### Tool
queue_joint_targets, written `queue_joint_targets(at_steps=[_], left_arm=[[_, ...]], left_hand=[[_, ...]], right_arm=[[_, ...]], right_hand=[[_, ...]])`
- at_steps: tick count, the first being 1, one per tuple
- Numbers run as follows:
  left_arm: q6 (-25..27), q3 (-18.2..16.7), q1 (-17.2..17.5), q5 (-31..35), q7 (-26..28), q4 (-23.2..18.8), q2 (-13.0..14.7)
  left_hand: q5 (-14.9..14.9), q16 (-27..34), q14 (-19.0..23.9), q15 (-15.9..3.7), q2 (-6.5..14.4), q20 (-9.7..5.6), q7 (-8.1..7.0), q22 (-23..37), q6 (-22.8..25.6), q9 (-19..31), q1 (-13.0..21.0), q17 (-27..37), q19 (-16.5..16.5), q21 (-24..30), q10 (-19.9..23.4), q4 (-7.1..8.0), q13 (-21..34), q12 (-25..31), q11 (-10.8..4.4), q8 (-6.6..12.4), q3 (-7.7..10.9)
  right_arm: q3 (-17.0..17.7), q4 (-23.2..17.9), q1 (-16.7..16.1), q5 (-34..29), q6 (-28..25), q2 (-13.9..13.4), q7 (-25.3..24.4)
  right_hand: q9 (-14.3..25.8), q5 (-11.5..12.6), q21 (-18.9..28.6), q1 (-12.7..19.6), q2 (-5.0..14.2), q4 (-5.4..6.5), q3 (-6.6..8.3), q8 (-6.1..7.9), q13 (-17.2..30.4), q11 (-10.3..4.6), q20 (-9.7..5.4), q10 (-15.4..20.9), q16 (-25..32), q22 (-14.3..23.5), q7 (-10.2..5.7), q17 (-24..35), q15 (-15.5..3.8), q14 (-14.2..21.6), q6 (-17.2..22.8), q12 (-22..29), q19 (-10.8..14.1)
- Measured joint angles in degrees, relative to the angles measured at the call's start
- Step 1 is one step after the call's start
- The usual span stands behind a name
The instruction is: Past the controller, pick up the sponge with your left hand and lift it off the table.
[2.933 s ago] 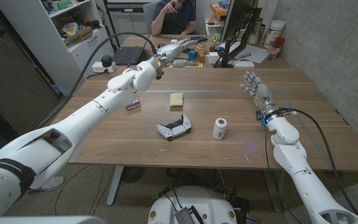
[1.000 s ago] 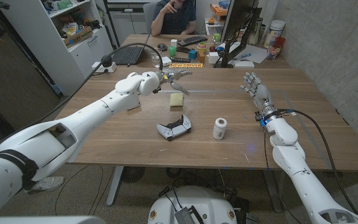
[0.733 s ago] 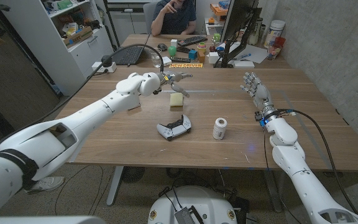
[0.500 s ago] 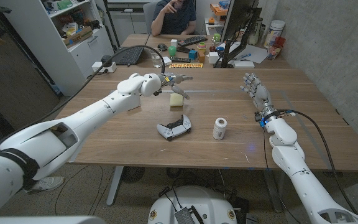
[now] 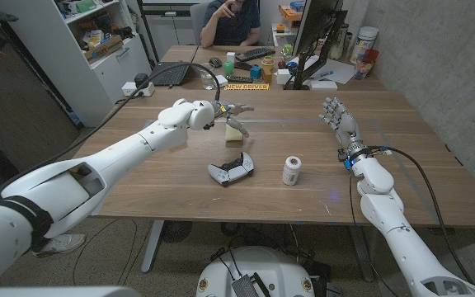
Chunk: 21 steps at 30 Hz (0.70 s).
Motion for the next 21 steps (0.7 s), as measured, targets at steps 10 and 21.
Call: queue_joint_targets(at_steps=[10,21], left_arm=[[0.6,0.8,-0.5,0.8,-3.1,0.2,0.2],[1.2,1.4,-0.7,2.1,-4.3,0.8,0.3]], left_hand=[[0.2,0.3,0.2,0.19,0.0,0.31,0.0,0.2,0.0,0.0,0.5,0.0,0.3,0.0,-0.2,0.0,0.0,0.0,0.21,0.0,-0.35],[0.7,0.7,1.1,0.42,0.0,0.21,0.0,0.3,0.0,0.0,1.1,0.3,0.8,0.0,-0.1,0.08,0.0,0.2,0.52,0.0,-0.57]], right_arm=[[0.0,0.1,0.0,-0.4,0.1,0.1,-0.4],[-0.2,0.1,0.0,-0.6,0.2,0.1,-0.7]], right_hand=[[0.0,0.0,0.0,0.0,0.0,0.0,0.0,0.0,0.0,0.0,0.0,0.0,0.0,0.0,-0.28,0.0,0.0,0.0,0.3,0.0,0.0],[0.0,0.0,0.0,0.0,0.0,0.0,0.0,0.0,0.0,0.0,0.0,0.0,0.0,0.0,-0.28,0.0,-0.01,0.0,0.3,0.0,0.0]])
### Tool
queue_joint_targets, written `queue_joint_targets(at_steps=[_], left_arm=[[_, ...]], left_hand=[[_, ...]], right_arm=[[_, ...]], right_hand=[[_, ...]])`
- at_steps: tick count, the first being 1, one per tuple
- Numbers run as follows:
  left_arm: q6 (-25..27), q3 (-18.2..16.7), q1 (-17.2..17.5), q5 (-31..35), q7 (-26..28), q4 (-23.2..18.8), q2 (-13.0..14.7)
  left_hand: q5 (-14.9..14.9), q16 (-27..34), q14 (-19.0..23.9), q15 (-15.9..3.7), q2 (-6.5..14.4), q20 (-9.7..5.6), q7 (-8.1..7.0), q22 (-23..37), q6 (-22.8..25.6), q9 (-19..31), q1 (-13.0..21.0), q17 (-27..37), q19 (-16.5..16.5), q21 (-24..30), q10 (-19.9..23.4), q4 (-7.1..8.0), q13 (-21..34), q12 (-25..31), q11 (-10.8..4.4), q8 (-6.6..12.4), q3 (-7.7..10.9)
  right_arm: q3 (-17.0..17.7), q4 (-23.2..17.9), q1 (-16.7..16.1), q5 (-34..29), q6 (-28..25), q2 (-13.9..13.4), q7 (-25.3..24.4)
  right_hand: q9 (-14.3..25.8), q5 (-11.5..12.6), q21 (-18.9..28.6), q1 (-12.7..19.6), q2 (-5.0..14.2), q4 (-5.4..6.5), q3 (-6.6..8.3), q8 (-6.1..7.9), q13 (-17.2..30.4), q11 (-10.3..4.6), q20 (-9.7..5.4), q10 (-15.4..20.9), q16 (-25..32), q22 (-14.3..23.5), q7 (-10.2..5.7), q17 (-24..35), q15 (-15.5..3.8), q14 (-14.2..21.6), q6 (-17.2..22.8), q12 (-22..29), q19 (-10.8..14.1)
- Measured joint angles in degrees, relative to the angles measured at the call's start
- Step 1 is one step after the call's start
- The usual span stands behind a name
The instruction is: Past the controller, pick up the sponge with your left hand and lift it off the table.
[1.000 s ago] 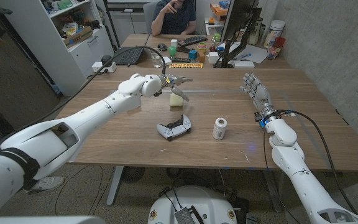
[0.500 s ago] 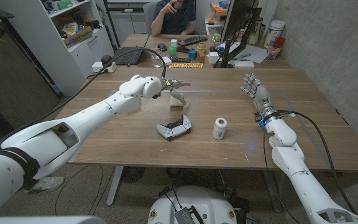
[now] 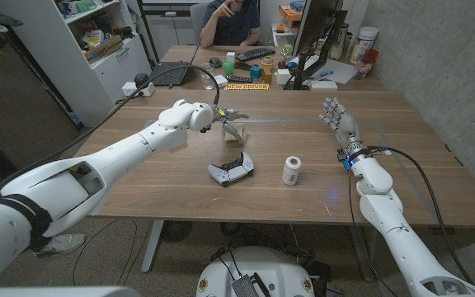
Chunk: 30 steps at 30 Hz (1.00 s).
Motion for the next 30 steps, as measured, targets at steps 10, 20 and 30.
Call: queue_joint_targets(at_steps=[10,20,30], left_arm=[[0.3,0.7,-0.5,0.7,0.2,2.7,-0.6],[-0.1,1.9,-1.7,1.0,1.4,5.6,-2.1],[-0.6,3.2,-2.3,2.0,4.9,7.6,-3.2]], left_hand=[[0.4,0.0,1.1,-0.54,0.2,-0.01,0.0,0.0,0.0,0.0,0.7,0.0,0.6,0.0,0.6,0.0,0.0,0.7,-0.56,0.5,-0.46],[1.3,1.0,7.0,-3.32,4.6,-0.19,0.07,0.3,6.7,0.3,5.5,-0.2,6.5,1.0,7.5,0.26,0.0,2.7,-2.5,2.7,-0.68],[-3.7,3.3,23.3,-8.47,11.8,-6.12,0.03,0.3,23.5,0.3,16.5,-0.1,20.5,5.3,24.5,-0.65,0.0,6.2,-6.24,5.45,2.52]], right_arm=[[0.0,-0.3,-0.2,-0.1,0.1,0.0,-0.3],[0.0,-0.4,-0.5,-0.2,0.9,-0.2,-0.8],[0.1,0.1,-0.4,-0.2,1.6,-0.3,-1.1]], right_hand=[[0.0,0.0,0.0,0.0,0.0,0.0,0.0,0.0,0.0,0.0,0.0,0.0,0.0,0.0,0.0,0.0,0.0,0.0,0.0,0.0,0.0],[0.0,0.2,0.0,0.0,0.0,0.0,0.0,0.0,0.0,0.0,0.0,0.0,0.0,0.0,0.0,0.0,-0.31,0.3,0.0,0.0,0.0],[0.0,0.2,0.0,-0.3,-0.31,0.0,0.0,0.0,0.0,0.0,0.0,0.0,0.0,0.0,0.0,0.0,-0.31,0.3,0.0,0.0,0.0]])
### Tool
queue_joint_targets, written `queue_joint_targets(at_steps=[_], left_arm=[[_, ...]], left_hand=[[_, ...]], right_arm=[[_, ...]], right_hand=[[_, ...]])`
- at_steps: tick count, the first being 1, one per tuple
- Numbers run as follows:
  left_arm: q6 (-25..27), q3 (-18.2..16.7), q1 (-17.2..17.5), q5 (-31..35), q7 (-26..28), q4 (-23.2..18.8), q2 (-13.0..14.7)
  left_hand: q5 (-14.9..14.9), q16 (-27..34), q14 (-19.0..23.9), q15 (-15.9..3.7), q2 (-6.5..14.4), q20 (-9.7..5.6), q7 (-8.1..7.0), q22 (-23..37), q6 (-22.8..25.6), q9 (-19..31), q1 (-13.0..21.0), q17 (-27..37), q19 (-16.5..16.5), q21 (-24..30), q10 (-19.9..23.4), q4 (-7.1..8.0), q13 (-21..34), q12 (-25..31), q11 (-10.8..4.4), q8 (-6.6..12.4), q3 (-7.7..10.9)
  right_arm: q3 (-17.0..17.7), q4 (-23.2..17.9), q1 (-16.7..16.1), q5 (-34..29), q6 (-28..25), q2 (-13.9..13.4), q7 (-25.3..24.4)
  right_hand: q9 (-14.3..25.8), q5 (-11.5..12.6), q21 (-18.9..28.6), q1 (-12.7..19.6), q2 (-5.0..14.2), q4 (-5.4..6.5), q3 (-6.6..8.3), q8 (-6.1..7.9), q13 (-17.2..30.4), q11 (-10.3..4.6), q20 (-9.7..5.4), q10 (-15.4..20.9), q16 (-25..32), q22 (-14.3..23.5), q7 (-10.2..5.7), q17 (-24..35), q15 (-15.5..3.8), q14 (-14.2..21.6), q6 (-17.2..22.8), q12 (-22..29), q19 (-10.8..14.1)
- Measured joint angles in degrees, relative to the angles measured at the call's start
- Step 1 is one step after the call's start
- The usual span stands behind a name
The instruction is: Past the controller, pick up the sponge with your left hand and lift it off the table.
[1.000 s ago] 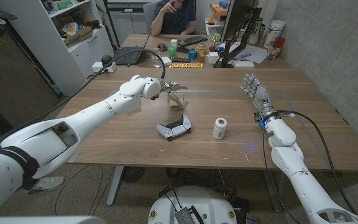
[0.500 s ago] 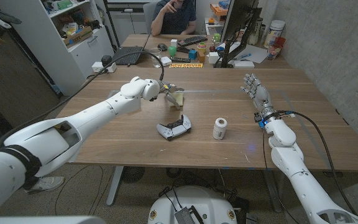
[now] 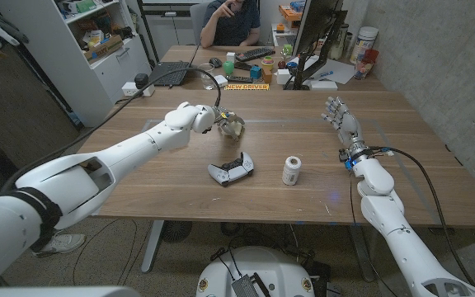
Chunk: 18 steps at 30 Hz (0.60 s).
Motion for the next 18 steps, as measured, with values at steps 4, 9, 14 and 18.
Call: queue_joint_targets(at_steps=[4,9,14,18], left_arm=[[0.1,0.1,0.5,0.8,3.0,0.2,0.0],[0.3,0.0,1.7,1.8,8.3,0.0,0.3],[0.4,-0.4,2.8,2.5,12.1,-0.4,0.9],[0.5,-0.8,3.3,3.0,14.2,-1.0,1.2]], left_hand=[[-3.7,2.7,13.5,-0.83,3.1,-6.37,1.23,0.6,13.7,-0.5,6.8,0.2,8.4,4.3,11.8,-0.68,0.3,2.2,-2.37,2.17,3.37],[-4.5,6.8,30.4,-3.82,4.6,-12.1,4.86,1.2,28.9,-0.5,13.1,1.3,17.2,10.6,25.2,-1.14,0.7,4.7,-3.78,5.62,6.82],[-4.5,11.0,41.9,-8.5,4.2,-14.87,7.23,1.8,38.5,0.5,17.5,4.3,21.4,16.2,34.7,-1.16,2.9,7.6,-3.11,7.58,7.88],[-4.7,13.2,45.1,-9.48,3.6,-15.76,7.45,2.1,40.1,0.4,19.2,6.3,22.7,18.7,36.4,-1.09,3.9,9.4,-1.47,8.08,7.94]], right_arm=[[0.0,0.4,0.3,0.0,0.1,-0.1,0.0],[-0.1,0.7,0.5,0.0,0.1,-0.1,0.0],[-0.2,1.3,0.9,0.0,0.1,-0.1,0.1],[-0.2,1.5,1.1,0.0,0.1,-0.1,0.2]], right_hand=[[0.0,0.0,0.0,0.0,0.0,0.0,0.0,0.0,0.0,0.0,0.0,0.0,0.0,0.0,0.0,0.0,0.0,0.0,0.0,0.0,0.0],[0.0,0.0,0.0,0.0,0.0,0.0,0.0,0.0,0.0,0.0,0.0,0.0,0.0,0.0,0.0,0.0,0.0,0.0,0.0,0.0,0.0],[0.0,0.0,0.0,0.0,0.01,0.24,-0.24,0.0,0.0,0.0,0.0,0.0,0.0,0.0,0.0,0.0,0.0,0.0,0.0,0.0,0.0],[0.0,0.0,0.0,0.0,0.01,0.24,-0.24,0.0,0.0,0.0,0.0,0.0,0.0,0.0,0.0,0.0,0.0,0.0,0.0,0.0,0.0]])
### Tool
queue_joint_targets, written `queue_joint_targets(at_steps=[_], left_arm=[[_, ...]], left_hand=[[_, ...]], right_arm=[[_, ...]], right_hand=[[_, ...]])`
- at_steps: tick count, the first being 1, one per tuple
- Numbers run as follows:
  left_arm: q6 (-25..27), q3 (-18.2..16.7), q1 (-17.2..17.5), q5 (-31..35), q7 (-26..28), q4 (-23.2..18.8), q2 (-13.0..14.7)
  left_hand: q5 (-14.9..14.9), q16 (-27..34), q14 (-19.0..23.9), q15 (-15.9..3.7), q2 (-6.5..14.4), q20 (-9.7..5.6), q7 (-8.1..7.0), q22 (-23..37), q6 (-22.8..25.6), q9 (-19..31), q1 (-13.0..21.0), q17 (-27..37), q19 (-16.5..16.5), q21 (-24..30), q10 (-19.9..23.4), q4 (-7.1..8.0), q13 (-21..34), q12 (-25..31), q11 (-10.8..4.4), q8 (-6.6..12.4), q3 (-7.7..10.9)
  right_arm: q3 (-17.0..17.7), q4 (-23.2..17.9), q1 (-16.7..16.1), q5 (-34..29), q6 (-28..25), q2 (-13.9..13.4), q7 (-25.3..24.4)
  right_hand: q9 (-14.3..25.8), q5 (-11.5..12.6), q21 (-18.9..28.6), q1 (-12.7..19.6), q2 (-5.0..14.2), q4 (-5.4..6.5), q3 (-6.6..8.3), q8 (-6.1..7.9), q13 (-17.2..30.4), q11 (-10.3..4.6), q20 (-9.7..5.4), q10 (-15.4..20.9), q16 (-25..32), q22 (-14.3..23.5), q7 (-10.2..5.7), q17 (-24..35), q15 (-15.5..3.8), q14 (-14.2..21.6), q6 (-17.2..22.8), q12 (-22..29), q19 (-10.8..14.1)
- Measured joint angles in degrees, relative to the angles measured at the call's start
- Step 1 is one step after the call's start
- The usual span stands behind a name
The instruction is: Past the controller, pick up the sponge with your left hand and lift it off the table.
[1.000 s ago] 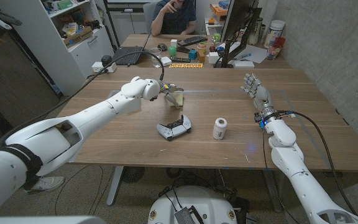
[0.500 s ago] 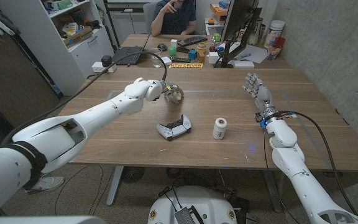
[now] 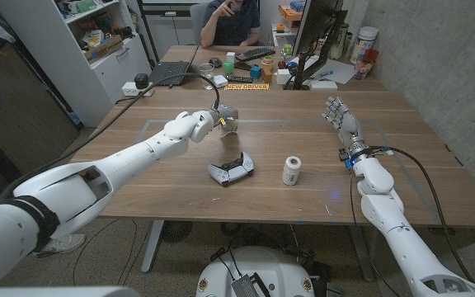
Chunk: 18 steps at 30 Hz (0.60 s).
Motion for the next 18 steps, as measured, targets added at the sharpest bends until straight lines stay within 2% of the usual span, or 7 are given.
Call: queue_joint_targets(at_steps=[5,9,10,18], left_arm=[[0.4,-0.6,0.6,0.6,1.9,-1.1,0.4],[0.8,-1.3,1.1,1.0,3.2,-2.6,0.9],[0.8,-1.5,1.2,1.0,3.4,-3.0,1.0],[1.1,-3.3,2.5,1.4,4.8,-6.1,2.0]], left_hand=[[0.0,1.1,1.6,-0.06,-0.8,-0.35,1.4,0.0,1.4,0.1,1.7,1.5,0.9,1.8,1.4,-0.26,0.0,1.0,1.45,0.01,-0.26],[0.0,1.5,2.3,0.06,-1.3,-0.72,1.57,0.0,1.3,0.1,2.2,2.2,1.3,2.7,1.9,-0.25,0.0,1.0,1.87,0.02,-0.26],[0.0,1.5,2.7,0.02,-1.3,-0.76,2.3,0.0,1.8,0.1,2.4,2.3,1.3,2.8,2.0,-0.25,0.0,1.3,1.96,0.01,-0.26],[0.2,1.7,2.8,-0.05,-1.7,-1.05,2.38,0.0,1.9,0.1,3.4,3.1,1.6,4.0,2.3,-0.07,0.0,1.3,2.27,0.01,-0.58]], right_arm=[[0.0,0.2,0.2,-0.1,-0.1,0.0,0.1],[0.0,0.2,0.3,-0.2,-0.3,0.1,0.2],[0.0,0.2,0.3,-0.3,-0.3,0.1,0.2],[-0.1,0.2,0.3,-0.5,-0.5,0.1,0.2]], right_hand=[[0.0,0.0,0.0,0.0,0.0,0.0,0.0,0.0,0.0,0.0,0.0,0.0,0.0,0.0,0.0,0.0,0.0,0.0,0.0,0.0,0.0],[0.0,0.0,0.0,0.0,0.0,0.0,0.0,0.0,0.0,0.0,0.0,0.0,0.0,0.0,0.0,0.0,0.0,0.0,0.0,0.0,0.0],[0.0,0.0,0.0,0.0,0.0,0.0,0.0,0.0,0.0,0.0,0.0,0.0,0.0,0.0,0.0,0.0,0.0,0.0,0.0,0.0,0.0],[0.0,0.0,0.0,0.0,0.0,0.0,0.0,0.0,0.0,0.0,0.0,0.0,0.0,0.0,0.0,0.0,0.0,0.0,0.0,0.0,0.0]])
